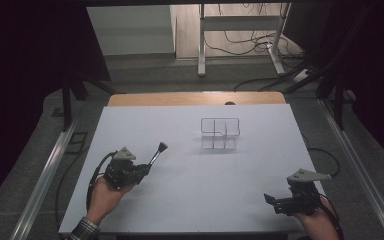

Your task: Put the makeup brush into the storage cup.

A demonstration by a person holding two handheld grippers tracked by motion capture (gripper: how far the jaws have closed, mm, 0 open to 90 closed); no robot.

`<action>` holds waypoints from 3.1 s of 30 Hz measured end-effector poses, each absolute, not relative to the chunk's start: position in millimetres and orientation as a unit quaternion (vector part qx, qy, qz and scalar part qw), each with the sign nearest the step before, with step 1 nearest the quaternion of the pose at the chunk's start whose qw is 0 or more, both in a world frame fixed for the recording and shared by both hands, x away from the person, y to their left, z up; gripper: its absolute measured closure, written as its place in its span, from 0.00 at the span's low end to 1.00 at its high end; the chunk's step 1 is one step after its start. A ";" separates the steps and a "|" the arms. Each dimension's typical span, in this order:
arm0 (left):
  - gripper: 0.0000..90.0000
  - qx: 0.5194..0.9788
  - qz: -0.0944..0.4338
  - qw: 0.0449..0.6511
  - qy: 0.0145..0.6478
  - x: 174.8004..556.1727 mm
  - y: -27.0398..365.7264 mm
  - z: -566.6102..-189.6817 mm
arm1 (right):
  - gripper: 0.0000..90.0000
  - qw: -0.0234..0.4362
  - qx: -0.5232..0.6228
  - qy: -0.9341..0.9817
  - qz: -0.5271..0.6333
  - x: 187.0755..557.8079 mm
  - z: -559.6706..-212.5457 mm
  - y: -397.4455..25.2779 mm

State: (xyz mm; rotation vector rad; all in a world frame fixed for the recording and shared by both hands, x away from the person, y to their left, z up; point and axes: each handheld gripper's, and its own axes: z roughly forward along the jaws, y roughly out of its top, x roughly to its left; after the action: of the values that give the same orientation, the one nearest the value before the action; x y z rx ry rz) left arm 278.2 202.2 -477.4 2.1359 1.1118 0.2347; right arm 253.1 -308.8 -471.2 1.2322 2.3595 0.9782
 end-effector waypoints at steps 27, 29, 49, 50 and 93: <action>0.88 0.818 0.082 0.402 0.402 253.4 184.4 -467.3 | 0.00 0.152 0.425 0.806 0.383 252.8 -463.8 -302.1; 0.88 0.817 0.081 0.406 0.400 251.7 183.3 -466.6 | 0.00 0.150 0.423 0.805 0.387 252.8 -463.1 -299.3; 0.88 0.817 0.073 0.422 0.386 239.7 172.1 -464.3 | 0.00 0.131 0.412 0.794 0.426 256.1 -458.7 -275.6; 0.88 0.817 0.072 0.423 0.386 239.5 172.0 -464.2 | 0.00 0.128 0.412 0.794 0.429 256.4 -458.5 -274.3; 0.88 0.818 0.038 0.456 0.350 252.1 141.5 -470.7 | 0.00 0.038 0.360 0.800 0.478 281.4 -463.4 -198.4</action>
State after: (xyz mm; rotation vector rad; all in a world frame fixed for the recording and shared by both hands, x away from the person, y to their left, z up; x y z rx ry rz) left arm 252.1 141.5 -470.7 2.0164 0.8627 0.0935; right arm 281.4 -198.4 -463.4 1.1046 2.4545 1.4668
